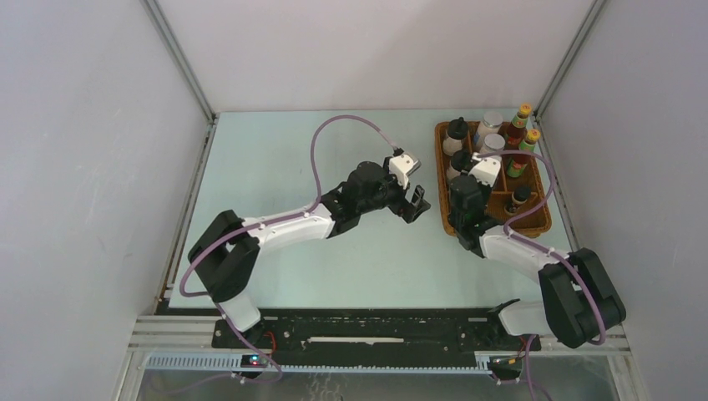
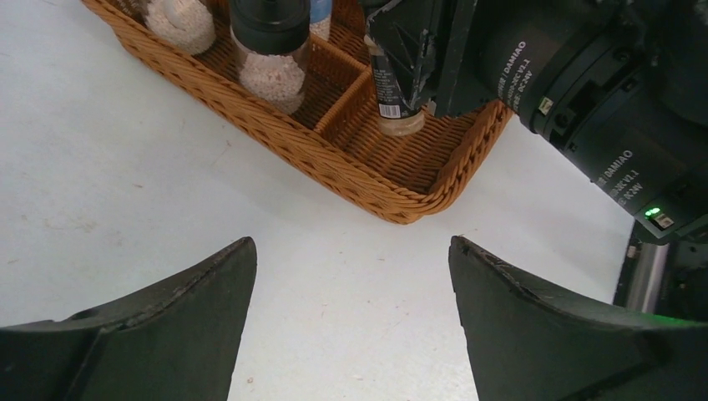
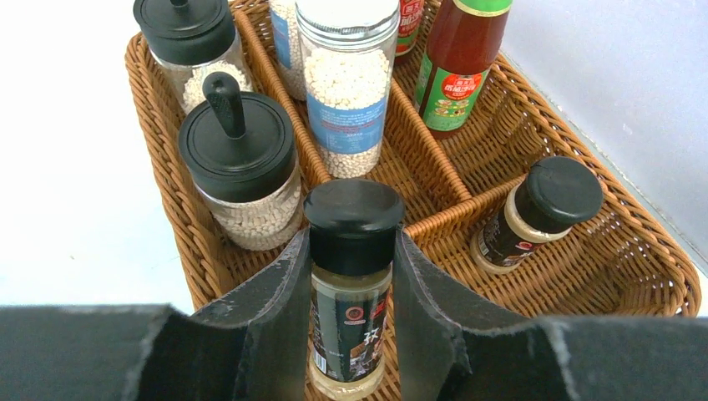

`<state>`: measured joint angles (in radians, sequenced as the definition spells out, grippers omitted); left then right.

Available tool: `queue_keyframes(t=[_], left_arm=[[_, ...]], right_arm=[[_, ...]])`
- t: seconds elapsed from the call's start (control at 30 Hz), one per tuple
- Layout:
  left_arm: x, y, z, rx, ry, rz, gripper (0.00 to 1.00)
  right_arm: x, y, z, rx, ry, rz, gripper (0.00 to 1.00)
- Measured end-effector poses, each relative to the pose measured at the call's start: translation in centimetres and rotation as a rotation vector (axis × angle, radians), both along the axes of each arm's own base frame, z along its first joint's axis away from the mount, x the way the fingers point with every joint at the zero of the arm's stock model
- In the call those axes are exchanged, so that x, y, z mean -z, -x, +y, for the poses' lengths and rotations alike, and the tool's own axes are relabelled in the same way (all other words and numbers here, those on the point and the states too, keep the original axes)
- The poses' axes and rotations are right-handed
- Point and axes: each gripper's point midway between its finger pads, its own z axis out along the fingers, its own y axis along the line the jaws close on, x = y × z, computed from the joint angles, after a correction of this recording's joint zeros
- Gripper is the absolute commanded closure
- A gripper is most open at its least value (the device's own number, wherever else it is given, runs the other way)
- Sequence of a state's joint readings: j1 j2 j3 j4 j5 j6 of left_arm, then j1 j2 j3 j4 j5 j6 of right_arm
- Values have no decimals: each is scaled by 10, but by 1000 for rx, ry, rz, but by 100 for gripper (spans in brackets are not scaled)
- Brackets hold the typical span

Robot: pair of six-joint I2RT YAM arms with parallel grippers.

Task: Organize the condiment bottles
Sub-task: Pick up the bottle from the storage box.

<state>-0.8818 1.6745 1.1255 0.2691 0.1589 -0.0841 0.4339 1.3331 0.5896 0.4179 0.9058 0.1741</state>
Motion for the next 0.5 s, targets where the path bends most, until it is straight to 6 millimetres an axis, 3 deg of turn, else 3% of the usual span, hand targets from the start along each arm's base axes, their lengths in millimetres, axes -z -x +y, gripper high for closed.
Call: queue_keyframes(t=[0.23,0.37,0.5], left_arm=[[11,-3,-8,27,78,107,9],[5,1,-16,66,142,149,8],[0,10,-27,133,201,192,8]], right_arm=[[-20,6,5,-40,-47,-46,100],[-40,13,8,-67,-112,-101,100],[-45,20,12,-97,-156,-104,100]])
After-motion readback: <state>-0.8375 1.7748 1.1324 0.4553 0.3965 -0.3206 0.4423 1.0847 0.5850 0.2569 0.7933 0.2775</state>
